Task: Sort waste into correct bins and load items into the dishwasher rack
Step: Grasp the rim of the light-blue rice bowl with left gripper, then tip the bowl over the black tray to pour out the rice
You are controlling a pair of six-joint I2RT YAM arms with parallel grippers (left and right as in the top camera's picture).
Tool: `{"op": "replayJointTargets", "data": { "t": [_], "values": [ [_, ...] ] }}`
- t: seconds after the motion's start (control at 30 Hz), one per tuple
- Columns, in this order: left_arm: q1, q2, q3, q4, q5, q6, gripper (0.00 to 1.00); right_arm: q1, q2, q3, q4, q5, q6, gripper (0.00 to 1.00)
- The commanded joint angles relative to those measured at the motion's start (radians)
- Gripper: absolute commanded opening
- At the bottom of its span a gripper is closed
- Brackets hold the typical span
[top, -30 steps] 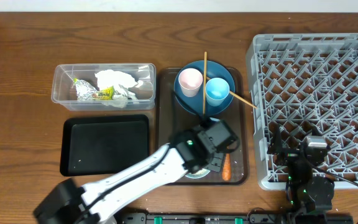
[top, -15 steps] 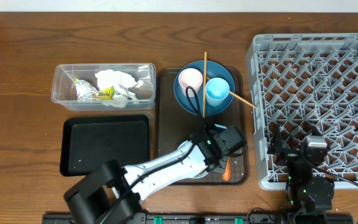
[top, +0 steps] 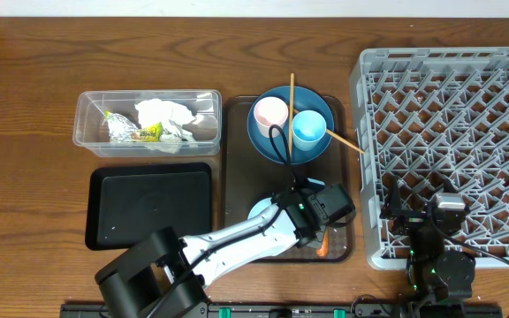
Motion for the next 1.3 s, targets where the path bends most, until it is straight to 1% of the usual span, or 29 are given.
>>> {"op": "replayJointTargets", "data": {
  "t": [0.0,0.03,0.37,0.4,0.43,0.57,0.73,0.87,1.0,1.13,1.27],
  "values": [
    [-0.002,0.011,-0.009,-0.003,-0.031,-0.006,0.19,-0.006,-0.005,-0.003,-0.001,0.000,-0.005,0.99],
    [-0.002,0.011,-0.009,-0.003,-0.031,-0.006,0.14,-0.006,-0.005,-0.003,-0.001,0.000,-0.005,0.99],
    [-0.002,0.013,-0.041,-0.003,-0.057,-0.006,0.12,-0.006,-0.005,-0.003,-0.001,0.000,-0.005,0.99],
    [-0.002,0.013,-0.042,-0.007,-0.057,-0.006,0.10,-0.006,-0.005,-0.003,-0.001,0.000,-0.005,0.99],
    [-0.002,0.012,-0.042,-0.013,-0.057,-0.006,0.06,-0.006,-0.005,-0.003,-0.001,0.000,-0.005,0.99],
    [0.005,-0.015,-0.032,-0.029,-0.058,0.001,0.06,-0.006,-0.005,-0.003,-0.001,0.000,-0.005,0.99],
    [0.048,-0.109,-0.009,-0.057,-0.061,0.076,0.06,-0.006,-0.005,-0.003,-0.001,0.000,-0.005,0.99],
    [0.145,-0.235,-0.008,-0.140,-0.060,0.100,0.06,-0.006,-0.005,-0.003,-0.001,0.000,-0.005,0.99],
    [0.293,-0.380,-0.008,-0.208,-0.007,0.192,0.06,-0.006,-0.005,-0.003,-0.001,0.000,-0.005,0.99],
    [0.500,-0.518,-0.008,-0.235,0.174,0.296,0.06,-0.006,-0.005,-0.003,-0.001,0.000,-0.005,0.99],
    [0.719,-0.585,-0.011,-0.288,0.339,0.400,0.06,-0.006,-0.005,-0.003,-0.001,0.000,-0.005,0.99]
  ]
}}
